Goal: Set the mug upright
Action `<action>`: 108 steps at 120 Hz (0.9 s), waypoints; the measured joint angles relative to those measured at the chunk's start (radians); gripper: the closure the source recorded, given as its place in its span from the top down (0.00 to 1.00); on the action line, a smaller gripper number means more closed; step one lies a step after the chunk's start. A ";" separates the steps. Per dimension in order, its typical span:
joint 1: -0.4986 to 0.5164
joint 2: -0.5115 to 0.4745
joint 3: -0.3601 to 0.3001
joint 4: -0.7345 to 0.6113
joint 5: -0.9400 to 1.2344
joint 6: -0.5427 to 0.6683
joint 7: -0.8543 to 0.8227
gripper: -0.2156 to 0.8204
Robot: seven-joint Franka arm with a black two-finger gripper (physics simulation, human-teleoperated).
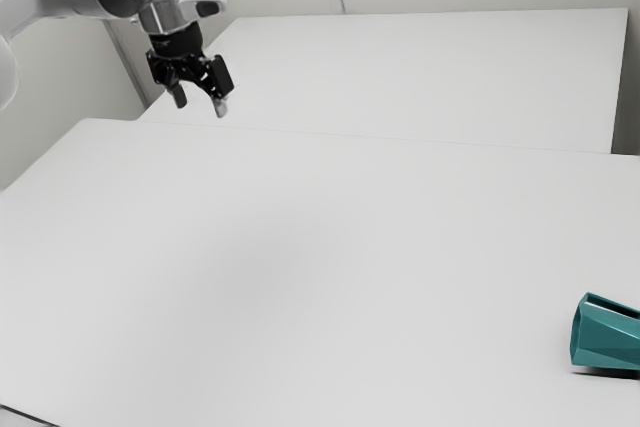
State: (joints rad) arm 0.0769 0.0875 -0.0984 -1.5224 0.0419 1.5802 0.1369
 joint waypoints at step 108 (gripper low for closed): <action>-0.420 0.138 0.201 -0.249 -0.401 0.472 -0.099 0.79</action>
State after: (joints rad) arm -0.3427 0.2259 0.1027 -1.7715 -0.3593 2.0522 0.0378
